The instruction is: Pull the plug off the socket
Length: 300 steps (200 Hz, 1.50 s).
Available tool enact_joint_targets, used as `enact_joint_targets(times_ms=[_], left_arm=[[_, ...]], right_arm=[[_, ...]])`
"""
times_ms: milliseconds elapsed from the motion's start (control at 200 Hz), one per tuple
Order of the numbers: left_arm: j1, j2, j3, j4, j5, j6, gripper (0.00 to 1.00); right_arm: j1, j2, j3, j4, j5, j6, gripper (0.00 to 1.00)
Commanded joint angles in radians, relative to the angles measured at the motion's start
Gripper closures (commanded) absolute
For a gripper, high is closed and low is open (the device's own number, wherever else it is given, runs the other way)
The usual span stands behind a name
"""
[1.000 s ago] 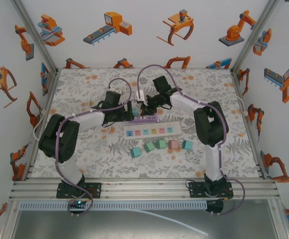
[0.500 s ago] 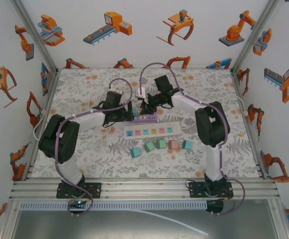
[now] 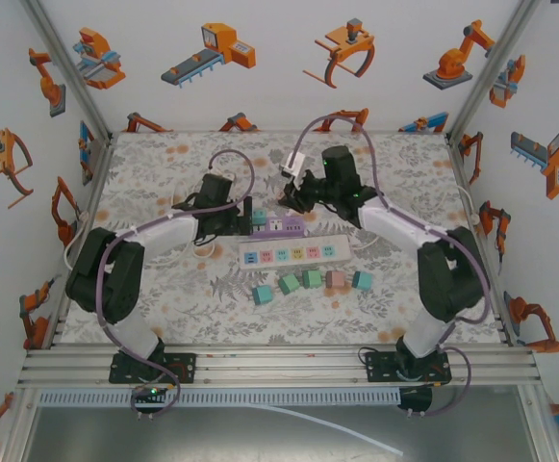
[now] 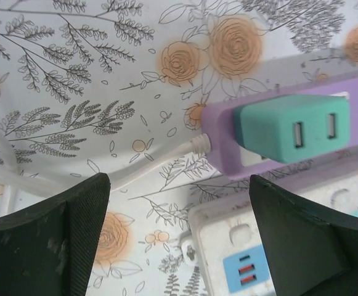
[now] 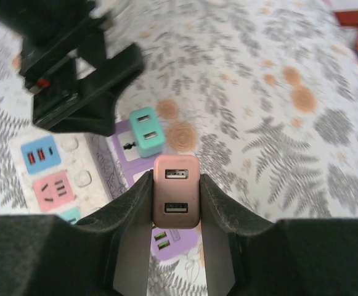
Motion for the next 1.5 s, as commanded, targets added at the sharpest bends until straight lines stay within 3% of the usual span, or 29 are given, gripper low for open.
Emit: enact_joint_targets(times_ms=[0,210,456,736,931,1061,1237,1497], left_arm=[[0.004,-0.118,0.021,-0.016,0.037,0.036,0.13],[-0.005,-0.364,-0.088,0.056,0.200,0.066,0.08],[-0.037,-0.631,-0.205,0.084,0.339,0.089,0.07],[-0.248,-0.765,-0.232,0.002,0.321,0.192,0.03],[-0.418,-0.773,-0.237,-0.050,0.267,0.298,0.03],[-0.499,-0.748,-0.218,-0.094,0.237,0.387,0.03],[-0.546,-0.716,-0.218,-0.070,0.240,0.467,0.03],[-0.560,-0.681,-0.215,-0.069,0.222,0.524,0.03]], right_arm=[[0.003,-0.138,-0.083,0.151,0.237,0.332,0.90],[0.001,-0.415,-0.246,0.081,0.419,0.677,0.91],[-0.004,-0.763,-0.444,-0.074,0.585,0.947,0.89],[-0.004,-1.102,-0.651,-0.320,0.638,1.305,0.90],[-0.004,-1.153,-0.712,-0.538,0.637,1.396,0.89],[-0.004,-1.147,-0.782,-0.531,0.600,1.484,0.88],[0.007,-1.142,-0.889,-0.436,0.574,1.605,0.87],[0.098,-1.150,-0.973,-0.400,0.673,1.765,0.87]])
